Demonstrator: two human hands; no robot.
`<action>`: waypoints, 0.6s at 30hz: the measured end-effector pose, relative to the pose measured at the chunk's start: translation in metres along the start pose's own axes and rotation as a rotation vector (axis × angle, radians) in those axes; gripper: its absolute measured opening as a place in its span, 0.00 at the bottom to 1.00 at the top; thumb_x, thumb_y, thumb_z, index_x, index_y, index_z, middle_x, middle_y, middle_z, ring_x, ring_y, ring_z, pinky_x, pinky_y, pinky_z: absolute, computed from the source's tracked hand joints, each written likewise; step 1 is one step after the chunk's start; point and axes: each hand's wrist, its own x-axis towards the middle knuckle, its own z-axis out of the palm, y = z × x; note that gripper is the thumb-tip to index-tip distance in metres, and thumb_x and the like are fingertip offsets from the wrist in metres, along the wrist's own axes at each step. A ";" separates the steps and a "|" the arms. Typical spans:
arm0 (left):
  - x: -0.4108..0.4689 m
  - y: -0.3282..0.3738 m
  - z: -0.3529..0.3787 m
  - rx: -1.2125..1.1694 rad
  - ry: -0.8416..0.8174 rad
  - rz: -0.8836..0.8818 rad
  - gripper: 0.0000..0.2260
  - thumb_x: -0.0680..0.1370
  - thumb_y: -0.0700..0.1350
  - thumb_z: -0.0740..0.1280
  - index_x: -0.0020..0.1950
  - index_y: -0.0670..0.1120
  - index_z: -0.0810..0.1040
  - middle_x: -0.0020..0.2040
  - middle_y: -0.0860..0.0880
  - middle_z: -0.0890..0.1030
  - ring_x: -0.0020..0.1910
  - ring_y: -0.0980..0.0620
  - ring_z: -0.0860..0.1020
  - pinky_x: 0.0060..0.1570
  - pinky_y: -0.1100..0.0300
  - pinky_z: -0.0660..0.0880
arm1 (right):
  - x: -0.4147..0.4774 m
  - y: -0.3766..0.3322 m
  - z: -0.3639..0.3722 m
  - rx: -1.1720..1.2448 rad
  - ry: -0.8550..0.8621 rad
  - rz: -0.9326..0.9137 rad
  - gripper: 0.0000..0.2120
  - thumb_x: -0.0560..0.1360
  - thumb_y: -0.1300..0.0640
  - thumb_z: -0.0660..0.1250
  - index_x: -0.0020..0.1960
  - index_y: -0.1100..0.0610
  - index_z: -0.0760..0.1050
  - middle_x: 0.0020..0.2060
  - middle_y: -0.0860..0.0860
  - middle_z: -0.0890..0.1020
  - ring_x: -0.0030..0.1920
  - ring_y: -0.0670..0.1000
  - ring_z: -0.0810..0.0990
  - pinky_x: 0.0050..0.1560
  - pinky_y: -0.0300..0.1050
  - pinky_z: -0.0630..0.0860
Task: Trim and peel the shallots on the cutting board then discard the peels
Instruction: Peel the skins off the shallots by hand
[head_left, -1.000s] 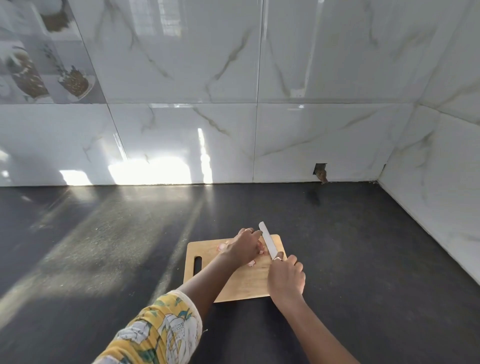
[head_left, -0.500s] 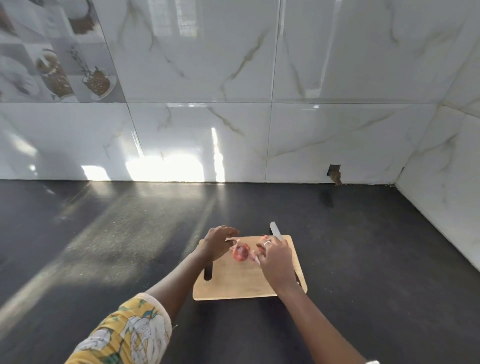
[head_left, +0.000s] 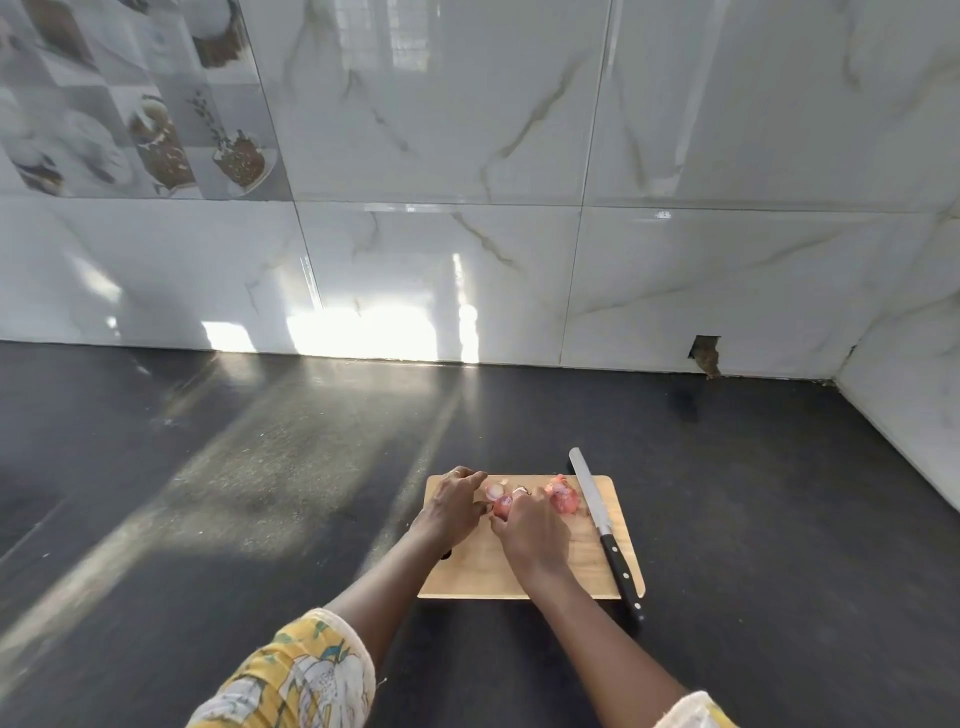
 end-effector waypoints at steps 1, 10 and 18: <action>0.001 0.001 0.000 0.005 -0.010 -0.002 0.21 0.78 0.45 0.63 0.71 0.46 0.67 0.68 0.45 0.69 0.67 0.46 0.68 0.64 0.59 0.63 | -0.001 0.000 0.000 0.020 0.025 0.015 0.16 0.77 0.48 0.64 0.59 0.56 0.76 0.55 0.53 0.78 0.54 0.53 0.78 0.49 0.45 0.74; 0.006 0.019 0.009 -0.076 -0.050 0.017 0.17 0.77 0.39 0.63 0.66 0.43 0.73 0.61 0.42 0.74 0.60 0.44 0.74 0.59 0.57 0.70 | -0.015 0.025 -0.010 0.315 0.234 0.154 0.25 0.74 0.46 0.65 0.65 0.62 0.72 0.53 0.53 0.82 0.54 0.52 0.79 0.52 0.42 0.73; 0.015 0.035 0.010 -0.141 0.026 0.157 0.15 0.78 0.37 0.60 0.65 0.42 0.74 0.62 0.41 0.75 0.61 0.44 0.74 0.58 0.61 0.68 | -0.028 0.032 -0.005 0.474 0.245 0.091 0.16 0.72 0.51 0.71 0.54 0.59 0.75 0.39 0.49 0.79 0.41 0.49 0.78 0.45 0.38 0.74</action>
